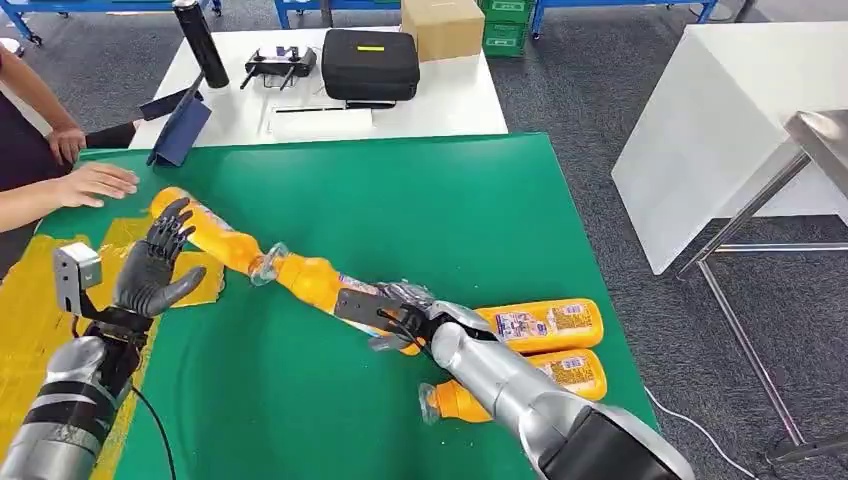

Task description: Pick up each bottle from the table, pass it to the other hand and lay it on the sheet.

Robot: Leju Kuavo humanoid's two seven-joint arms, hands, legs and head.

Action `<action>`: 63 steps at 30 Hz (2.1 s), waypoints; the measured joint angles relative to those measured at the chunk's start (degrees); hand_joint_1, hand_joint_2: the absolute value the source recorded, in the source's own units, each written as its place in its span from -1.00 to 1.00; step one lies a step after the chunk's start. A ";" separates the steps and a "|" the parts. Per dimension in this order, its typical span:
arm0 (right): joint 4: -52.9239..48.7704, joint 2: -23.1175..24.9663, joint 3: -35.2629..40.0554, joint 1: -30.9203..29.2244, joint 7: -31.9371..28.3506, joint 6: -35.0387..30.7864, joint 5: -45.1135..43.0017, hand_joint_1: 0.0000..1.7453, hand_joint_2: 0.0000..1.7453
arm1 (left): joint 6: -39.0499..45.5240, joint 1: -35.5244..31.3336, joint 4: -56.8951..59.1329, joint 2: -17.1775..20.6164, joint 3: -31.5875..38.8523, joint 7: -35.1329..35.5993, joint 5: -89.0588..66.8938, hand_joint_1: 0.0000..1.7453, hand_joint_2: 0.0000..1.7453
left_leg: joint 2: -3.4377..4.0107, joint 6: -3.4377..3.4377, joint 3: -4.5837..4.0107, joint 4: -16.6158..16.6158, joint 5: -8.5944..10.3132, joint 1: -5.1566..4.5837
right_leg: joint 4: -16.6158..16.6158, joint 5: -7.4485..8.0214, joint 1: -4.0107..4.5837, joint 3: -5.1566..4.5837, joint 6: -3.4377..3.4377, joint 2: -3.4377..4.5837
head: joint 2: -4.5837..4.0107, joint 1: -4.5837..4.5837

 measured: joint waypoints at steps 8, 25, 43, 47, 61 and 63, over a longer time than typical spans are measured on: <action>-1.31 -0.70 -2.94 1.00 -0.31 -0.13 -0.02 1.00 1.00 | -0.02 2.71 -5.34 -0.98 1.82 0.48 0.20 -1.00 -1.00 | -0.02 -0.01 -0.04 0.00 0.00 0.05 | 0.03 0.00 0.05 -0.02 0.00 -0.01 | 0.00 -0.02; -3.66 -1.03 -5.12 3.50 -6.85 -3.96 -3.83 1.00 1.00 | -3.70 6.16 -9.46 -2.53 3.15 0.59 7.45 -1.00 1.00 | -0.02 -0.01 -0.14 0.00 -0.01 0.02 | 0.04 0.00 0.02 -0.05 0.01 0.00 | 0.00 -0.02; -30.29 0.26 -5.37 17.43 -13.70 -4.96 -4.16 1.00 1.00 | -10.26 28.00 -28.84 -9.70 -2.40 2.23 20.79 -1.00 1.00 | 0.06 -0.02 -0.81 -0.01 -0.07 0.04 | 0.09 -0.02 0.03 -0.78 0.00 0.03 | 0.00 -0.02; -33.75 1.16 -1.45 17.69 -13.18 -5.47 -4.35 1.00 1.00 | -9.55 29.20 -29.12 -9.53 -4.04 1.16 19.59 -1.00 1.00 | -0.04 -0.03 -0.83 -0.01 -0.06 0.06 | 0.10 -0.03 0.04 -0.79 0.00 0.02 | 0.00 -0.02; -32.92 4.26 10.29 16.40 -10.01 0.44 -3.74 1.00 1.00 | -7.63 28.03 -28.27 -8.57 -6.27 -0.83 14.19 -1.00 1.00 | -0.11 -0.02 -0.85 -0.01 -0.06 0.06 | 0.09 -0.03 0.04 -0.81 0.00 0.01 | 0.00 -0.04; -32.15 4.59 12.82 15.86 -9.77 0.48 -3.76 1.00 1.00 | -7.65 28.07 -27.94 -8.37 -6.27 -1.20 13.99 -1.00 1.00 | -0.11 -0.03 -0.85 -0.01 -0.06 0.07 | 0.09 -0.03 0.04 -0.81 -0.01 0.01 | 0.00 -0.04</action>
